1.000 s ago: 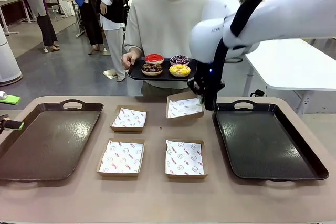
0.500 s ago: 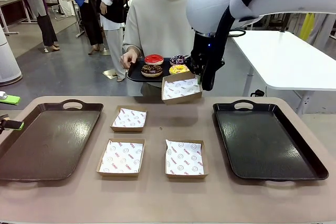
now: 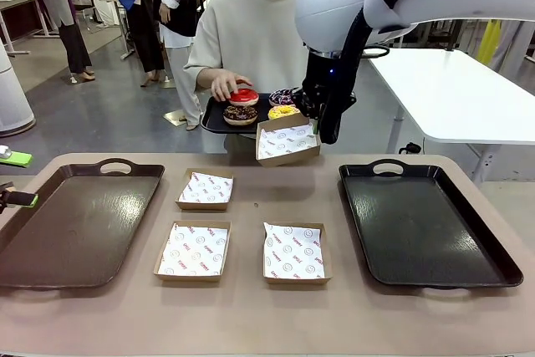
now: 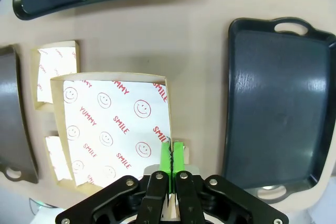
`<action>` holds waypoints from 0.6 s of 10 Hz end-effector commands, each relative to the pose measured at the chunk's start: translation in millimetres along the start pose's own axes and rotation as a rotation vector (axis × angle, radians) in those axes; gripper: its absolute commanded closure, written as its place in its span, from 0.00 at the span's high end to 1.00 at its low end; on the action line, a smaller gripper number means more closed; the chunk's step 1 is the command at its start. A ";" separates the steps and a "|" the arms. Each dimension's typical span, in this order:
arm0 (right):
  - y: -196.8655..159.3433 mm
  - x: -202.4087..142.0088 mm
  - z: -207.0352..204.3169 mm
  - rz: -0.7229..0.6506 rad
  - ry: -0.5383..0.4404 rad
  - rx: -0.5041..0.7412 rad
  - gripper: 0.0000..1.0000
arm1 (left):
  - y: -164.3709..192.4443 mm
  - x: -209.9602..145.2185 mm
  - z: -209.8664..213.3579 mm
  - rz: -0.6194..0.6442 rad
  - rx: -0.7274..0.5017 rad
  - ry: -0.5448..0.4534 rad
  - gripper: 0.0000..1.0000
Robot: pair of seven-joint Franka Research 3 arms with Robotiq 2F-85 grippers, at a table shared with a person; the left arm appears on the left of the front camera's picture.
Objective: Individually package the donuts and arrange them on the tray.
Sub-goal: Place the picked Paper togo box on the Handle tray while simultaneously picking up another Paper togo box from the table with the other hand.
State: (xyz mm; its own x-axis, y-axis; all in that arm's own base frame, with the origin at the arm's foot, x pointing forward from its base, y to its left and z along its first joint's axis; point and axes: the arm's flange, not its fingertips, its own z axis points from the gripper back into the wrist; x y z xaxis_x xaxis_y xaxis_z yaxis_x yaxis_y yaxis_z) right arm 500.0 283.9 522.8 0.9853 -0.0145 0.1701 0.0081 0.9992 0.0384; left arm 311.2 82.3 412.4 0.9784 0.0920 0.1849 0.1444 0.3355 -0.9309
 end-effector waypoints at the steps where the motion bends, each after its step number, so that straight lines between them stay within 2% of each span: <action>1: -3.3 -0.7 -1.5 -0.006 0.000 -0.002 0.00 | -0.8 0.3 1.0 -0.005 -0.015 -0.005 1.00; 6: -3.3 -0.7 -1.5 -0.006 0.000 -0.002 0.00 | -0.8 0.3 1.0 -0.005 -0.015 -0.005 1.00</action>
State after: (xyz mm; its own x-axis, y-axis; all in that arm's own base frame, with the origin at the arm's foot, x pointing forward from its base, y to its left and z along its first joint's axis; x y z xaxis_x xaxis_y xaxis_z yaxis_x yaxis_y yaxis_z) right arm 500.4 283.1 522.8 0.9853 -0.0161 0.1701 0.0097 0.9992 0.0384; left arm 311.1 82.4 412.4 0.9784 0.0921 0.1849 0.1443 0.3355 -0.9309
